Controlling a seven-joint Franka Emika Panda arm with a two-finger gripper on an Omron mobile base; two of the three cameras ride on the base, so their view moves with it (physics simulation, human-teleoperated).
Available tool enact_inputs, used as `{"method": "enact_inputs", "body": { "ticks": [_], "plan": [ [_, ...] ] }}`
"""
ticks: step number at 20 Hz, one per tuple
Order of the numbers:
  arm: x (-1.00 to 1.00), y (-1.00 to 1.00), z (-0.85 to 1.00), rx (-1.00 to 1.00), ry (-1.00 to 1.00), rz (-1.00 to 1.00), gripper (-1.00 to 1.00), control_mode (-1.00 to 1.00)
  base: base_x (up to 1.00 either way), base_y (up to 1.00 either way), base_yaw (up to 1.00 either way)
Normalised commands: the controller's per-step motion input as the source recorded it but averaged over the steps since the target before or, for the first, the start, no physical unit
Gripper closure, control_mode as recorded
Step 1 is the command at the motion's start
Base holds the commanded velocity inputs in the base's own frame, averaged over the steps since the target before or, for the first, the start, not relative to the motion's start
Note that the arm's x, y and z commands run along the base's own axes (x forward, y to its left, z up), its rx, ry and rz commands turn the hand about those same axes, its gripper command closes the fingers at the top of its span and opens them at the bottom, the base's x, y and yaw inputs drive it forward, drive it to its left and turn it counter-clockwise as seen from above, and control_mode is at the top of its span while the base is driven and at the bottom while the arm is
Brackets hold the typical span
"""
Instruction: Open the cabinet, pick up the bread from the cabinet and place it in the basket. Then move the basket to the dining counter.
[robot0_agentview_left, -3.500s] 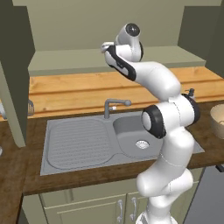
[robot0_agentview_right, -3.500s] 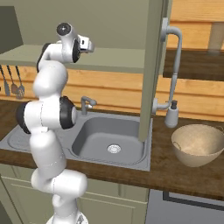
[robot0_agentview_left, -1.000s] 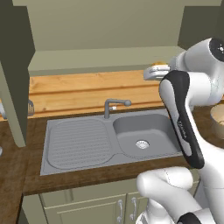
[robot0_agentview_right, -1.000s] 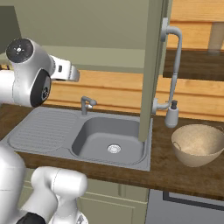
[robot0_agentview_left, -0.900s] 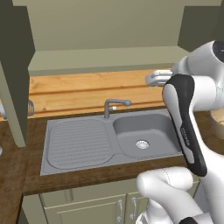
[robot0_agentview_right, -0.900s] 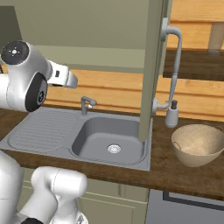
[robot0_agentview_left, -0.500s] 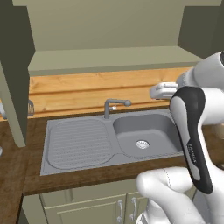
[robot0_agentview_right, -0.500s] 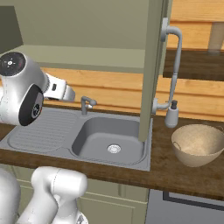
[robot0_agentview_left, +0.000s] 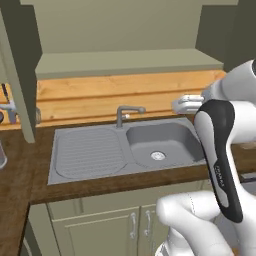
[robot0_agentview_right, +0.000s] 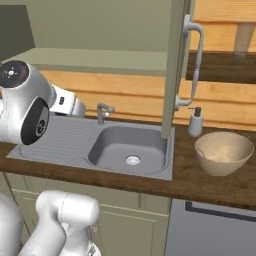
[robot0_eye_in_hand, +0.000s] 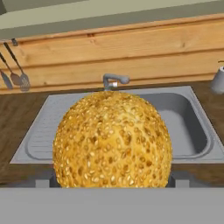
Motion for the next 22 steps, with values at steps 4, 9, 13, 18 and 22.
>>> {"method": "enact_inputs", "body": {
  "ticks": [4,9,13,18,22],
  "plan": [
    [0.00,0.00,0.00,0.00,0.00,0.00,1.00,1.00,-1.00,-0.41,0.00],
    [0.00,0.00,0.00,0.00,0.00,0.00,1.00,1.00,-1.00,-0.58,-0.04],
    [0.00,0.00,0.00,0.00,0.00,0.00,1.00,1.00,-1.00,-0.83,-0.12],
    [0.00,0.00,0.00,0.00,0.00,0.00,1.00,1.00,-0.03,-1.00,-0.01],
    [0.00,0.00,0.00,0.00,0.00,0.00,1.00,1.00,0.78,-1.00,0.00]
  ]
}}
